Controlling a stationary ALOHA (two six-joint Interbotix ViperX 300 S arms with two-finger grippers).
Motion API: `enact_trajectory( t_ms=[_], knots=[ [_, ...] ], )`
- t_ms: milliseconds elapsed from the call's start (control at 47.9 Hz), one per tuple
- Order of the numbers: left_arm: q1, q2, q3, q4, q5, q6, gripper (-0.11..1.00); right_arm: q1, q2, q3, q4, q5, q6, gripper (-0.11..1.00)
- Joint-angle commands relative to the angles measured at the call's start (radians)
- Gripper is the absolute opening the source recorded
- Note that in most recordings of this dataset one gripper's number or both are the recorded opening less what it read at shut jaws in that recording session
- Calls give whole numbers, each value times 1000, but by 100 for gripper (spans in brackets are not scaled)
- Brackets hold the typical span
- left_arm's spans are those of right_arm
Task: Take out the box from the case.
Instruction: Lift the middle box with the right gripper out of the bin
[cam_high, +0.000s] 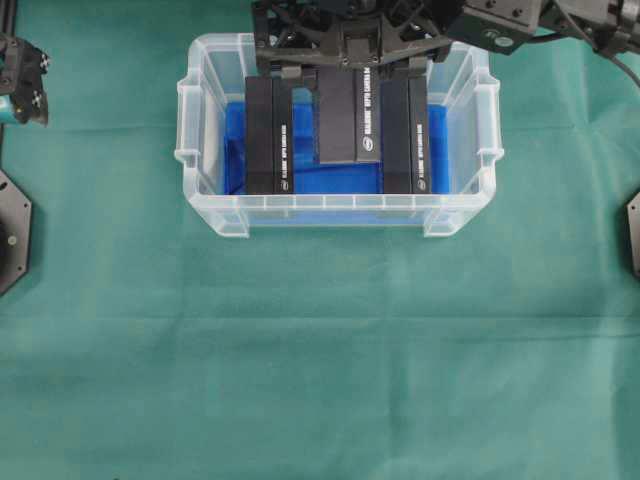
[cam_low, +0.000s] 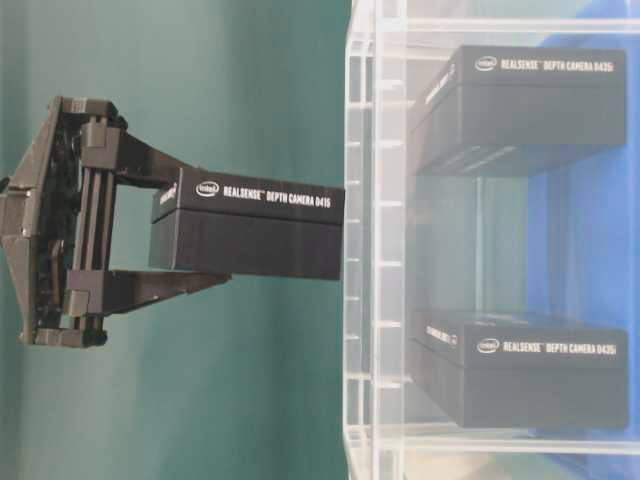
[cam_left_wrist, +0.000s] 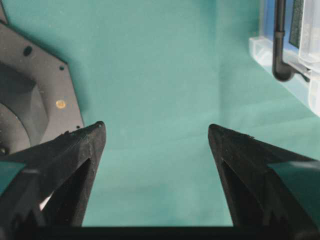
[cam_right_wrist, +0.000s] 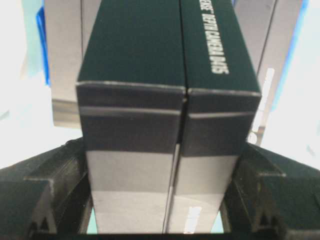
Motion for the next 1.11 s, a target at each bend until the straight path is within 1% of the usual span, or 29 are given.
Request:
enact_trajectory(
  t_ms=[0, 1087],
  knots=[
    [-5, -2, -9, 3, -2, -2, 83, 2, -52, -28, -2, 2, -3, 68],
    [-6, -20, 2, 3, -2, -5, 83, 2, -52, -28, -6, 0, -2, 68]
  ],
)
